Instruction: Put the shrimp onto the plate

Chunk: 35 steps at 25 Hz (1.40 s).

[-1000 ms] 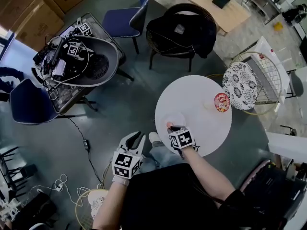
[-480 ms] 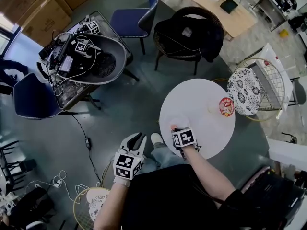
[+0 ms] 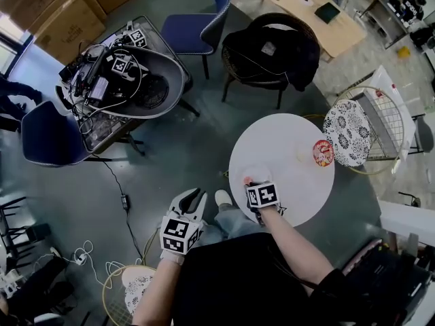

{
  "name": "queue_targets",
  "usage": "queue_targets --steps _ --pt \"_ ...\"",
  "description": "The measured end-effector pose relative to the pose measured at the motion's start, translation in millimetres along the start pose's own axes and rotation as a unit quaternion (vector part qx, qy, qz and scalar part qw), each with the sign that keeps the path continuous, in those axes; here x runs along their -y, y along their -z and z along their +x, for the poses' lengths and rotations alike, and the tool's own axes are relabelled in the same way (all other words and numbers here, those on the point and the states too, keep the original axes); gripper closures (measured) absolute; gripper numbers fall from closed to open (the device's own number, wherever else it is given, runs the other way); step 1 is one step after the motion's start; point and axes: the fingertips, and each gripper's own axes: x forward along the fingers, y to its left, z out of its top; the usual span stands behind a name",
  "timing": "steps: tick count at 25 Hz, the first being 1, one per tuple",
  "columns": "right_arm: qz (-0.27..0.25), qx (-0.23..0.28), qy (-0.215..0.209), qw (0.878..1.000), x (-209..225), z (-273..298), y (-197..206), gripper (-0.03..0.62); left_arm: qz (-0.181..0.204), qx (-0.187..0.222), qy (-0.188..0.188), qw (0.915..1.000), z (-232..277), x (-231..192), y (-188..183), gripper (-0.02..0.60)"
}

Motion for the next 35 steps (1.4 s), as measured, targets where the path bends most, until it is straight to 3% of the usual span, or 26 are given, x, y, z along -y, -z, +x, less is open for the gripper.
queue_targets --steps 8,21,29,35 --pt "-0.002 0.015 0.010 1.000 -2 -11 -7 0.533 -0.001 0.006 -0.003 1.0000 -7 -1 2 0.534" --pt "-0.094 0.102 -0.011 0.990 -70 -58 -70 0.533 -0.021 0.055 -0.023 0.9980 -47 -15 -17 0.535" --pt "-0.164 0.154 -0.067 0.972 -153 -90 -111 0.534 -0.042 0.119 -0.070 0.9894 -97 -37 -43 0.535" --pt "-0.243 0.190 -0.124 0.943 -228 -114 -135 0.534 -0.055 0.175 -0.120 0.9757 -144 -54 -58 0.537"
